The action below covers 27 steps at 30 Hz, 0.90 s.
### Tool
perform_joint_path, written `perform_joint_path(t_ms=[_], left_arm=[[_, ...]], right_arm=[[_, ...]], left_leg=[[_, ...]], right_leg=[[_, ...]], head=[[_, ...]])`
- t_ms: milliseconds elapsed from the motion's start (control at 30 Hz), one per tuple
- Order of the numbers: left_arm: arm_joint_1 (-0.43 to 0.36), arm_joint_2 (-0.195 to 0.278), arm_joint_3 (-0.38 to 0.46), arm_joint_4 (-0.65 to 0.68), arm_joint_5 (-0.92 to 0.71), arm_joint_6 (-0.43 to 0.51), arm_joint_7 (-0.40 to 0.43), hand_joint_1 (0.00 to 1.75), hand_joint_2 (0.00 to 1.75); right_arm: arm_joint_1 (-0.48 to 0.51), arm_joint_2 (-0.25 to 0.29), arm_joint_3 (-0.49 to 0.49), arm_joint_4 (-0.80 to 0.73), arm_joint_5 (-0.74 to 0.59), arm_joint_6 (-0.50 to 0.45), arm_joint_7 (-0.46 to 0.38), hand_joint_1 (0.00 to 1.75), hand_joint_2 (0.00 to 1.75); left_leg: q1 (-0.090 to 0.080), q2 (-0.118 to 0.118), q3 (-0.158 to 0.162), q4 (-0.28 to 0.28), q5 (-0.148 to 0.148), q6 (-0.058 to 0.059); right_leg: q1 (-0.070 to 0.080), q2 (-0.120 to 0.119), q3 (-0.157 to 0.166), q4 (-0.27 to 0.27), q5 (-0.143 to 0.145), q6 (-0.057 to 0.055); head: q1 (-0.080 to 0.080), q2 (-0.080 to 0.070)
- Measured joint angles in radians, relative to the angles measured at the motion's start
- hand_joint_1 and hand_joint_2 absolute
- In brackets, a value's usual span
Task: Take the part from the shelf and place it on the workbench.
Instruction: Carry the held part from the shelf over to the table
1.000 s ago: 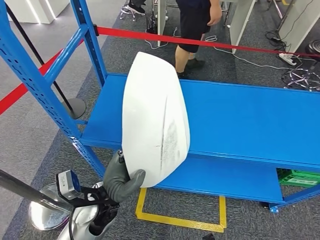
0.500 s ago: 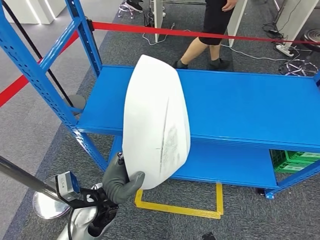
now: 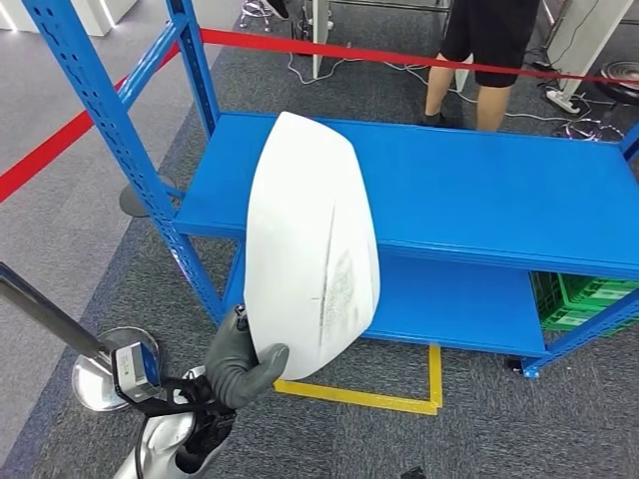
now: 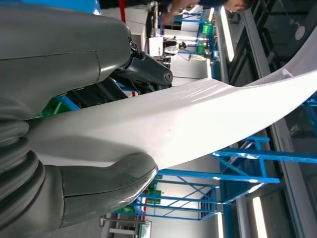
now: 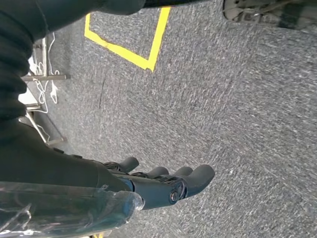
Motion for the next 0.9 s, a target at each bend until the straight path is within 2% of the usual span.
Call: perform_joint_path(t_ms=[33,67,100,167,200,233,300,333,367,400,433,500,533,567,600,667,700,733,800,833,867,900], left_arm=[[0.001,0.001,0.001,0.0,0.0,0.0,-0.003,1.64,1.75],[0.001,0.002,0.001,0.0,-0.001,-0.001,-0.007,1.64,1.75],[0.001,0.002,0.001,-0.001,-0.003,-0.001,-0.011,1.64,1.75],[0.002,0.005,0.002,-0.001,-0.004,-0.003,-0.014,1.64,1.75],[0.003,0.006,0.002,-0.001,-0.005,-0.004,-0.015,1.64,1.75],[0.003,0.007,0.002,-0.001,-0.005,-0.004,-0.015,1.64,1.75],[0.004,0.01,0.002,-0.001,-0.005,-0.005,-0.015,1.64,1.75],[0.004,0.011,0.002,-0.001,-0.006,-0.006,-0.016,1.64,1.75],[0.005,0.013,0.002,-0.001,-0.008,-0.006,-0.016,1.64,1.75],[0.006,0.014,0.002,-0.001,-0.011,-0.007,-0.017,1.64,1.75],[0.006,0.015,0.002,-0.001,-0.014,-0.007,-0.019,1.64,1.75],[0.005,0.015,0.002,-0.001,-0.018,-0.006,-0.023,1.64,1.75],[0.004,0.014,0.003,-0.001,-0.017,-0.005,-0.026,1.64,1.75],[0.004,0.013,0.003,-0.001,-0.016,-0.004,-0.029,1.64,1.75],[0.004,0.012,0.004,-0.001,-0.015,-0.004,-0.031,1.64,1.75],[0.007,0.013,0.007,0.0,-0.014,-0.005,-0.034,1.64,1.75],[0.007,0.013,0.008,0.001,-0.014,-0.006,-0.035,1.64,1.75],[0.006,0.012,0.009,0.001,-0.014,-0.008,-0.035,1.64,1.75],[0.002,0.01,0.01,0.002,-0.012,-0.011,-0.034,1.64,1.75],[0.001,0.01,0.01,0.003,-0.01,-0.012,-0.033,1.64,1.75],[0.0,0.01,0.011,0.004,-0.009,-0.012,-0.032,1.64,1.75],[0.0,0.01,0.011,0.005,-0.009,-0.012,-0.031,1.64,1.75]], right_arm=[[-0.002,0.0,0.0,0.0,0.002,0.003,-0.002,0.0,1.75],[-0.004,0.001,0.001,0.0,0.004,0.005,-0.004,0.0,1.75],[-0.005,0.001,0.001,0.0,0.006,0.007,-0.005,0.0,1.75],[-0.005,0.002,0.001,0.0,0.008,0.007,-0.007,0.0,1.75],[-0.005,0.002,0.001,0.001,0.008,0.007,-0.008,0.0,1.75],[-0.005,0.002,0.001,0.001,0.008,0.007,-0.008,0.0,1.75],[-0.006,0.002,0.001,0.001,0.01,0.007,-0.01,0.0,1.75],[-0.006,0.002,0.002,0.001,0.013,0.006,-0.013,0.0,1.75],[-0.005,0.002,0.003,0.001,0.016,0.006,-0.017,0.0,1.75],[-0.005,0.002,0.004,0.001,0.02,0.006,-0.02,0.0,1.75],[-0.005,0.002,0.005,0.001,0.024,0.006,-0.023,0.0,1.75],[-0.006,0.002,0.006,0.001,0.027,0.007,-0.025,0.0,1.75],[-0.006,0.002,0.006,0.001,0.027,0.01,-0.025,0.0,1.75],[-0.007,0.002,0.006,0.001,0.025,0.014,-0.025,0.0,1.75],[-0.008,0.002,0.006,0.001,0.021,0.02,-0.025,0.0,1.75],[-0.008,0.002,0.004,0.001,0.002,0.036,-0.022,0.0,1.75],[-0.008,0.002,0.002,0.001,-0.012,0.044,-0.02,0.0,1.75],[-0.008,0.002,-0.001,0.001,-0.025,0.051,-0.016,0.0,1.75],[-0.01,0.001,-0.008,0.001,-0.038,0.062,-0.009,0.0,1.75],[-0.012,0.0,-0.011,0.001,-0.041,0.067,-0.006,0.0,1.75],[-0.013,0.0,-0.013,0.001,-0.042,0.07,-0.005,0.0,1.75],[-0.014,-0.001,-0.014,0.001,-0.043,0.072,-0.004,0.0,1.75]], left_leg=[[-0.001,0.0,-0.006,0.002,0.008,-0.005],[-0.002,0.0,-0.01,0.003,0.016,-0.011],[-0.003,0.0,-0.012,0.004,0.022,-0.016],[-0.001,0.0,-0.018,0.008,0.023,-0.027],[0.0,0.0,-0.025,0.022,0.002,-0.033],[0.001,0.0,-0.037,0.055,-0.037,-0.038],[0.002,0.0,-0.07,0.173,-0.136,-0.046],[0.003,0.0,-0.085,0.237,-0.168,-0.047],[0.003,0.0,-0.089,0.28,-0.176,-0.048],[0.003,0.0,-0.08,0.293,-0.165,-0.047],[0.003,0.0,-0.053,0.271,-0.138,-0.045],[0.002,0.0,0.043,0.149,-0.096,-0.039],[0.002,0.0,0.091,0.081,-0.093,-0.034],[0.001,-0.001,0.123,0.029,-0.098,-0.03],[-0.001,-0.001,0.137,0.001,-0.104,-0.025],[-0.002,-0.001,0.124,-0.01,-0.098,-0.011],[-0.002,0.0,0.115,-0.01,-0.09,-0.002],[-0.001,0.001,0.105,-0.011,-0.08,0.005],[-0.001,0.002,0.083,-0.01,-0.061,0.013],[-0.002,0.002,0.071,-0.01,-0.05,0.015],[-0.003,0.003,0.058,-0.009,-0.04,0.015],[-0.004,0.003,0.044,-0.008,-0.029,0.014]], right_leg=[[0.001,0.002,0.043,-0.065,-0.005,-0.003],[0.002,0.003,0.068,-0.108,-0.016,-0.008],[0.005,0.004,0.074,-0.125,-0.022,-0.015],[0.004,0.002,0.06,-0.123,-0.013,-0.033],[0.003,0.0,0.053,-0.122,-0.004,-0.043],[0.002,-0.001,0.044,-0.123,0.007,-0.052],[0.002,-0.003,0.021,-0.122,0.028,-0.06],[0.003,-0.003,0.008,-0.122,0.038,-0.061],[0.004,-0.004,-0.005,-0.121,0.047,-0.06],[0.005,-0.005,-0.017,-0.12,0.056,-0.059],[0.005,-0.005,-0.029,-0.12,0.064,-0.057],[0.007,-0.005,-0.046,-0.117,0.078,-0.05],[0.009,-0.004,-0.052,-0.114,0.084,-0.046],[0.01,-0.004,-0.058,-0.112,0.092,-0.041],[0.011,-0.004,-0.065,-0.11,0.1,-0.036],[0.008,-0.004,-0.079,-0.107,0.111,-0.025],[0.006,-0.004,-0.088,-0.097,0.097,-0.021],[0.006,-0.003,-0.1,-0.068,0.065,-0.016],[0.006,-0.003,-0.134,0.048,-0.03,-0.01],[0.006,-0.003,-0.148,0.115,-0.067,-0.008],[0.006,-0.003,-0.154,0.164,-0.083,-0.008],[0.006,-0.003,-0.144,0.183,-0.075,-0.008]], head=[[-0.001,0.0],[-0.001,0.0],[-0.002,0.0],[-0.002,0.0],[-0.004,0.0],[-0.005,0.0],[-0.008,0.0],[-0.008,0.0],[-0.008,0.0],[-0.008,0.0],[-0.008,0.0],[-0.008,0.0],[-0.008,0.0],[-0.008,0.0],[-0.007,0.0],[-0.007,0.0],[-0.007,0.0],[-0.006,0.0],[-0.002,0.0],[-0.001,0.0],[0.0,0.0],[0.0,0.0]])
